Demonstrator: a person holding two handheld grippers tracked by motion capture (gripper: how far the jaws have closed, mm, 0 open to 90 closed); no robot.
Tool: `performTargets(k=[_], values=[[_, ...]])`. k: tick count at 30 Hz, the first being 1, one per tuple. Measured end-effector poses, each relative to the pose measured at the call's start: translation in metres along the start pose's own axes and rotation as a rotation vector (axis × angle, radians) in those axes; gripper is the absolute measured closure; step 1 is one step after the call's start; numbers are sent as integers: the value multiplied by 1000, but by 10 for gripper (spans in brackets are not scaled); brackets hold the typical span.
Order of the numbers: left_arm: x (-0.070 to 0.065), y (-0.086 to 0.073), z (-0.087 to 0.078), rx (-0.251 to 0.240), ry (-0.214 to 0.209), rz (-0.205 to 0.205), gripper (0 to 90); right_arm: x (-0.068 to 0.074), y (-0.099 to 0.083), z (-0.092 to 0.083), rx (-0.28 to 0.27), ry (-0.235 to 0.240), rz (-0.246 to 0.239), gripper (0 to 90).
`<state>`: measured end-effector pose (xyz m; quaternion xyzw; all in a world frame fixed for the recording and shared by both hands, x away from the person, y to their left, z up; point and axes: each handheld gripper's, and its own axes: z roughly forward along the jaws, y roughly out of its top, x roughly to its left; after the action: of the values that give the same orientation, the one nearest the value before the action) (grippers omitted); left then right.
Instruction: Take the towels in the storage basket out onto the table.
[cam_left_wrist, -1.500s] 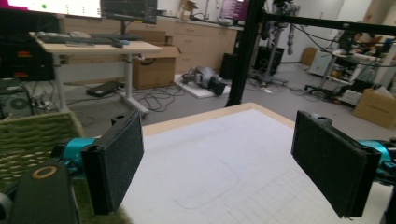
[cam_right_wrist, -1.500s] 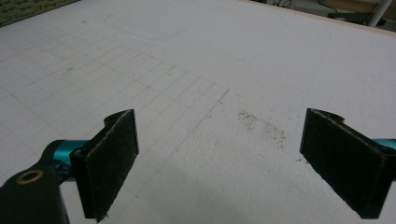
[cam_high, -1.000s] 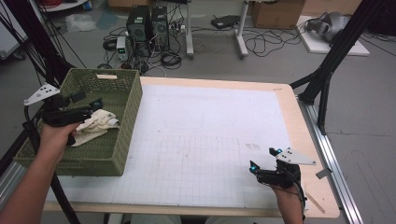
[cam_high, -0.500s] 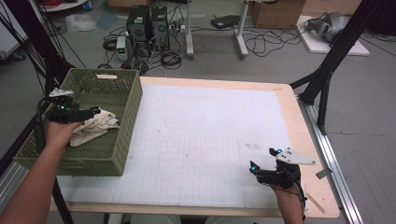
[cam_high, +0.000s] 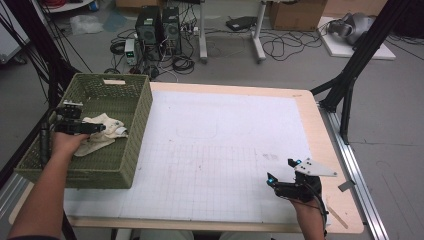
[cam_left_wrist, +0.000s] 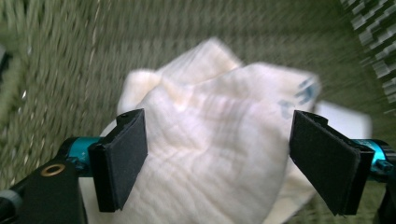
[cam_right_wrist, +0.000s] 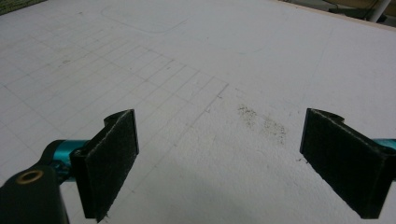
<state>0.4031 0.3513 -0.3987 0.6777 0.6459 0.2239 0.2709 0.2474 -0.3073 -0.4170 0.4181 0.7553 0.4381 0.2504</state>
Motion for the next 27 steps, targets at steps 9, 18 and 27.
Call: performTargets(k=[9, 18, 27], values=[[1, -2, 22, 137, 0, 11, 144, -3, -2, -1, 3, -5, 5, 109], [-9, -4, 27, 169, 39, 118, 71, -2, -3, 2, 13, 7, -2, 109], [-10, 0, 16, 153, 81, 170, 677, -8, -5, 2, 20, 10, 23, 109]])
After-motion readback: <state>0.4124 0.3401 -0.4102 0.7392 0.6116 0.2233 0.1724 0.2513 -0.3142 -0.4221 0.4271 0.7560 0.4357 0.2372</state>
